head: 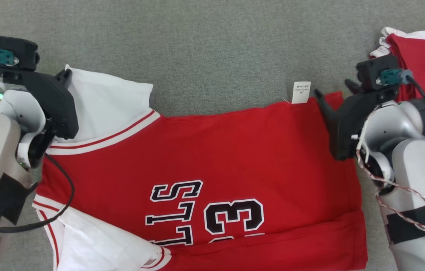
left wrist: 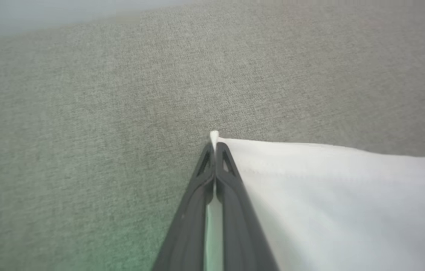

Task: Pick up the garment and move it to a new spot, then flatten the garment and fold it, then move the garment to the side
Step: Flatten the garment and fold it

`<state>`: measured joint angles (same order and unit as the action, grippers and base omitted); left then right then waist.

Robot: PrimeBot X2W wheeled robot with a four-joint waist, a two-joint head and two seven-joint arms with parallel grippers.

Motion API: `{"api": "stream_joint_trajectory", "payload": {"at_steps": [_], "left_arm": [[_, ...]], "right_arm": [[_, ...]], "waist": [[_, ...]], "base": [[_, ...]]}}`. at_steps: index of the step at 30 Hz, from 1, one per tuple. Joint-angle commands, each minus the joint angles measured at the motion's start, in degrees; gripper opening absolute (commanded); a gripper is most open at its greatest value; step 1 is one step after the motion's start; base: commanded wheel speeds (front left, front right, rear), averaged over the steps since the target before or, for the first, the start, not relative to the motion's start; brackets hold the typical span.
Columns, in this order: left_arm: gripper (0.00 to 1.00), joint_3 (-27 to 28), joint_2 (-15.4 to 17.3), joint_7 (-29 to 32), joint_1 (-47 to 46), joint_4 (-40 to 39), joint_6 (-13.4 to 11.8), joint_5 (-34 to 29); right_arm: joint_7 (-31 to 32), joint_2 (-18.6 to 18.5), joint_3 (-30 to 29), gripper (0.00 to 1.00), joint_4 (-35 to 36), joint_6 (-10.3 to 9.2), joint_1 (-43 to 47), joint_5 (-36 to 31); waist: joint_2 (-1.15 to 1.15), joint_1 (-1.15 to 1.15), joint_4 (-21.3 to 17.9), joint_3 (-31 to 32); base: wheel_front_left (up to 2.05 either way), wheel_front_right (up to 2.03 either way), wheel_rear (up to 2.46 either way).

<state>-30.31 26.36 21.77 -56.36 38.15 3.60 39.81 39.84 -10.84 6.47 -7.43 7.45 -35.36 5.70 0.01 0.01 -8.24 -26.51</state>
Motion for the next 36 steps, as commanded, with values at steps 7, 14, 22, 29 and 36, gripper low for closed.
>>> {"api": "stream_joint_trajectory", "payload": {"at_steps": [7, 14, 22, 29, 36], "left_arm": [[0.00, 0.3, 1.2, 0.0, 1.3, -1.1, 0.6, 1.2], [0.00, 0.2, 1.3, 0.2, 1.6, -2.5, -0.1, 1.4], [0.00, 0.1, 1.7, 0.4, 2.4, -3.3, -0.4, 1.8], [0.00, 0.1, 1.7, -0.1, 2.5, -4.1, -1.0, 2.0], [0.00, 0.2, 1.0, -0.8, 2.5, -4.1, -1.3, 2.6]], "right_arm": [[1.9, 0.4, -2.2, 1.00, -3.7, 0.03, -1.7, -3.9], [2.2, 0.7, -4.1, 1.00, -3.6, 0.03, -0.4, -5.6], [4.2, 0.3, -5.6, 1.00, 1.7, 0.03, 2.8, -5.3], [5.0, -0.4, -5.0, 1.00, -0.7, 0.04, 2.5, -3.7], [3.4, -1.2, -2.1, 0.48, -7.8, 0.04, 0.1, -0.8]], "waist": [[-0.01, -0.01, 1.7, -0.8], [-0.01, -0.01, 2.1, -0.5], [-0.01, -0.01, 2.0, 0.7], [-0.01, -0.01, 1.9, 0.6], [-0.01, -0.01, 2.8, 0.8]], "base": [[0.00, 0.00, 0.00], [0.00, 0.00, 0.00], [0.00, 0.00, 0.00], [0.00, 0.00, 0.00], [0.00, 0.00, 0.00]]}}
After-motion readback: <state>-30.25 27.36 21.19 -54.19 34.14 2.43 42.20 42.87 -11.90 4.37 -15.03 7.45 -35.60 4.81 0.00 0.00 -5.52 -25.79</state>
